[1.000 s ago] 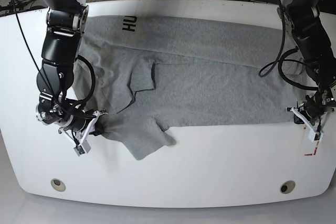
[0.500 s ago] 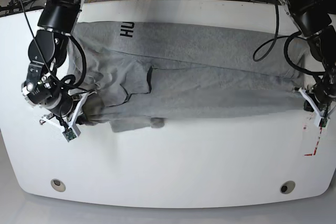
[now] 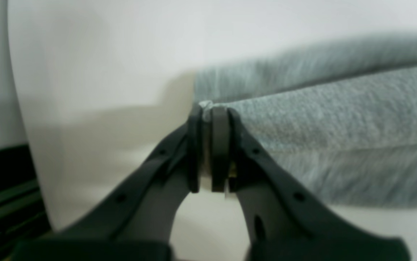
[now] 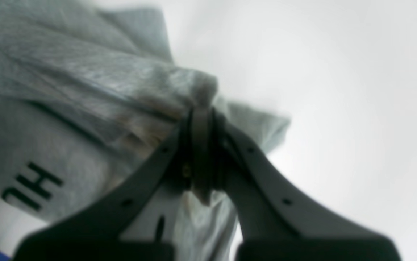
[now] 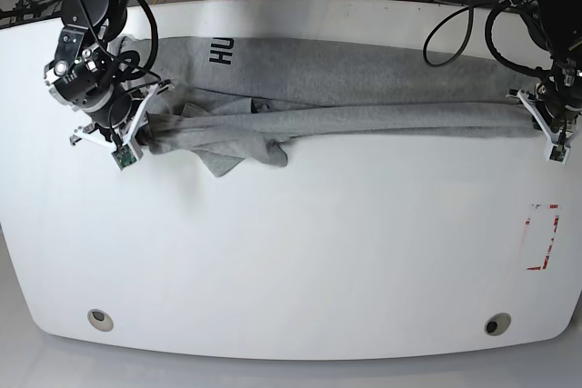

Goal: Fold the T-shirt properly
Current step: 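Lift the hem with both grippers and fold it onto the shoulders, then grasp the folded edge with the right gripper and tuck the sleeve in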

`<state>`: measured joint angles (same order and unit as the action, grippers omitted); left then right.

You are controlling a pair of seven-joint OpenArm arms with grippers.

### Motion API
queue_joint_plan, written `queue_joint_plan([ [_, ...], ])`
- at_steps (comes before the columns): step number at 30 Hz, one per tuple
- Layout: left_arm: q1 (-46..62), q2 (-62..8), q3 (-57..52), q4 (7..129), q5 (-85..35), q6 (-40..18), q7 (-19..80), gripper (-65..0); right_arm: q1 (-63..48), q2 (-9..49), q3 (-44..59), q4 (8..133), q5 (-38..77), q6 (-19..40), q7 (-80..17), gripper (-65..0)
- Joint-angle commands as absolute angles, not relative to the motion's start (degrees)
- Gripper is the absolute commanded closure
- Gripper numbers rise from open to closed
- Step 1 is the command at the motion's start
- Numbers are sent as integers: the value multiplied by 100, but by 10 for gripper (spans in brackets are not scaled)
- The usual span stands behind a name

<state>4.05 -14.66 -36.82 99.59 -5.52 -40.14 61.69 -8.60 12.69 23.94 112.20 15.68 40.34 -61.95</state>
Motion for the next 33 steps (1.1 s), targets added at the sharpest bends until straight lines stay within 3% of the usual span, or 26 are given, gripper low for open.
queue_joint_plan([
  [1,488,-1587,-3714,10193,-567,-4000,6088,0,-954,1358,2545,11336,1552,4000,-6123,0],
  [13,1191,-1613,-3714,10273,-541,-4000,6088,0,-1631,1086,2976,11327,1543,4000,-6123,0],
  [15,1262,-1613,-3688,10273,-532,-4000,6088,-1,-1736,1086,2976,11319,1543,4000,-6123,-44],
  [17,1279,-1613,-3679,10255,-532,-4000,6088,-56,-1807,1086,2985,11319,1543,4000,-6123,-147],
  [20,1288,-1596,-3679,10237,-532,-4000,6088,-235,-1895,1086,2993,11336,1552,4000,-6123,-338],
  [23,1288,-1596,-3679,10290,-567,-4000,6088,-386,-1965,1077,3301,11495,1833,4000,-6123,-438],
  [30,1288,-1587,-3714,11002,-831,-4000,6088,-410,-1727,1253,3697,11477,3820,4000,-6668,-436],
  [33,1279,-1587,-3714,11213,-1209,-4000,6088,-410,-1367,1218,3574,11477,3952,4000,-6923,-436],
])
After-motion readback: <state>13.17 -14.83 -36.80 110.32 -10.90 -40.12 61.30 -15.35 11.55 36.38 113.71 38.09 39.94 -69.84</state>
